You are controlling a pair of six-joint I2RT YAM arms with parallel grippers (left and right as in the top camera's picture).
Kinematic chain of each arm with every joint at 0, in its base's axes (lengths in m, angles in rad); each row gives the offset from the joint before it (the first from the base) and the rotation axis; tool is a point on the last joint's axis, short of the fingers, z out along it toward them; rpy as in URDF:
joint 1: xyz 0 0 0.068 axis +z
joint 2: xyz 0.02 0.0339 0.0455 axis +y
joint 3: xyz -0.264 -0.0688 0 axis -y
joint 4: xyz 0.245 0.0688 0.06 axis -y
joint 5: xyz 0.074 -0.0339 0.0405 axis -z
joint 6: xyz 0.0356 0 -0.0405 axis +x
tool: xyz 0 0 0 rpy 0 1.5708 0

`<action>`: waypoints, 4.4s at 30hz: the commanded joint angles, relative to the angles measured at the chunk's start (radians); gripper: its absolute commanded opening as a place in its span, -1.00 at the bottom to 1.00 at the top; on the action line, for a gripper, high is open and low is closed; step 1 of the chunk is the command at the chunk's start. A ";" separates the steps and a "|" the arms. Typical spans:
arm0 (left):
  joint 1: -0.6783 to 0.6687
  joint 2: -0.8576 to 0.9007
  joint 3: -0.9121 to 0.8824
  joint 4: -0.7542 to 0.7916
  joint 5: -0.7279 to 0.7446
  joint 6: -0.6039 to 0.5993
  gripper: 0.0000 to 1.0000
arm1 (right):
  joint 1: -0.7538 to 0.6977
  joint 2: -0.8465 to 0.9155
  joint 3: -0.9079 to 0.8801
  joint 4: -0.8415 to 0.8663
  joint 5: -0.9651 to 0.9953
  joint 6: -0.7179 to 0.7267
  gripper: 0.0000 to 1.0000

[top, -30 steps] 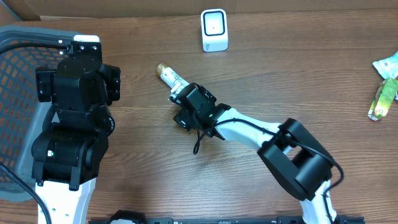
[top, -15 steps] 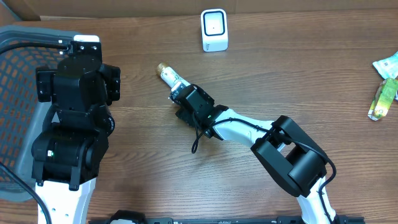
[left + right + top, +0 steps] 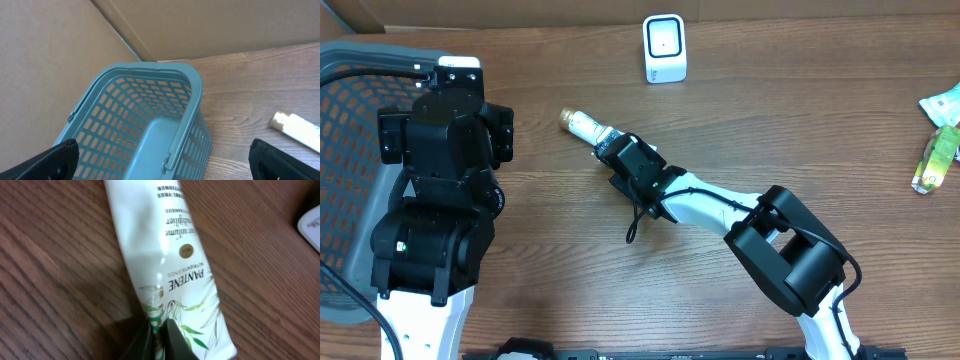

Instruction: Scan the item barcode

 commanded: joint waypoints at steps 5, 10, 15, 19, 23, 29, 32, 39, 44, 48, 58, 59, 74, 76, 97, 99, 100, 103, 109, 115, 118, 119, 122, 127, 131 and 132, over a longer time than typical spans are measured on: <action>0.000 0.002 0.002 0.005 0.002 0.008 0.99 | -0.014 -0.017 0.150 -0.291 -0.206 0.083 -0.93; 0.000 0.002 0.002 0.005 0.002 0.008 0.99 | -0.045 -0.053 0.221 -0.426 -0.469 0.101 -0.92; 0.000 0.002 0.002 0.005 0.002 0.008 0.99 | -0.048 -0.122 0.231 -0.563 -0.504 0.210 -0.92; 0.000 0.002 0.002 0.005 0.002 0.008 0.99 | -0.057 -0.195 0.231 -0.693 -0.676 0.222 -0.92; 0.000 0.002 0.002 0.005 0.002 0.008 0.99 | -0.092 -0.259 0.231 -0.794 -0.925 0.222 -0.92; 0.000 0.002 0.002 0.004 0.002 0.008 0.99 | -0.089 -0.254 0.227 -0.775 -0.618 0.220 1.00; 0.000 0.002 0.002 0.005 0.002 0.008 0.99 | -0.068 -0.241 0.227 -0.685 -0.450 0.214 1.00; 0.000 0.002 0.002 0.005 0.002 0.008 0.99 | -0.042 -0.148 0.228 -0.473 -0.400 0.132 1.00; 0.000 0.002 0.002 0.005 0.002 0.008 0.99 | -0.014 -0.093 0.229 -0.424 -0.377 -0.013 1.00; 0.000 0.002 0.002 0.005 0.002 0.008 0.99 | 0.018 -0.064 0.229 -0.356 -0.297 -0.083 1.00; 0.000 0.002 0.002 0.005 0.002 0.008 0.99 | 0.034 0.024 0.229 -0.137 -0.291 -0.135 1.00; 0.000 0.002 0.002 0.005 0.002 0.008 0.99 | 0.034 0.037 0.229 -0.112 -0.292 -0.151 1.00; 0.000 0.002 0.002 0.005 0.002 0.008 0.99 | -0.001 0.151 0.259 -0.053 -0.345 -0.039 0.20; 0.000 0.002 0.002 0.005 0.002 0.008 0.99 | -0.002 0.151 0.259 -0.062 -0.352 0.005 -0.03; 0.000 0.002 0.002 0.005 0.002 0.008 0.99 | -0.139 0.126 0.583 -1.081 -1.407 0.027 -0.28; 0.000 0.002 0.002 0.005 0.002 0.008 0.99 | -0.160 0.132 0.581 -1.092 -1.393 0.027 -0.13; 0.000 0.002 0.002 0.005 0.002 0.008 0.99 | -0.171 0.135 0.581 -1.092 -1.351 0.027 0.03; 0.000 0.002 0.002 0.005 0.002 0.008 0.99 | -0.190 0.134 0.583 -1.102 -1.200 0.035 0.51; 0.000 0.002 0.002 0.005 0.002 0.008 0.99 | -0.190 0.120 0.585 -1.230 -1.050 0.027 1.00; 0.000 0.002 0.002 0.005 0.002 0.008 0.99 | -0.162 0.108 0.585 -1.295 -1.011 0.042 1.00; 0.000 0.002 0.002 0.005 0.002 0.008 0.99 | -0.159 0.082 0.585 -1.280 -0.888 0.162 1.00; 0.000 0.002 0.002 0.005 0.002 0.008 0.99 | -0.159 0.066 0.585 -1.278 -0.821 0.197 1.00; 0.000 0.002 0.002 0.005 0.002 0.008 0.99 | -0.158 -0.006 0.585 -1.277 -0.659 0.257 1.00; 0.000 0.002 0.002 0.005 0.002 0.008 0.99 | -0.159 -0.270 0.585 -1.234 -0.389 0.353 1.00; 0.000 0.002 0.002 0.005 0.001 0.008 0.99 | -0.159 -0.505 0.584 -1.231 -0.272 0.375 1.00; 0.000 0.002 0.002 0.005 0.002 0.008 0.99 | -0.159 -0.553 0.584 -1.237 -0.253 0.375 1.00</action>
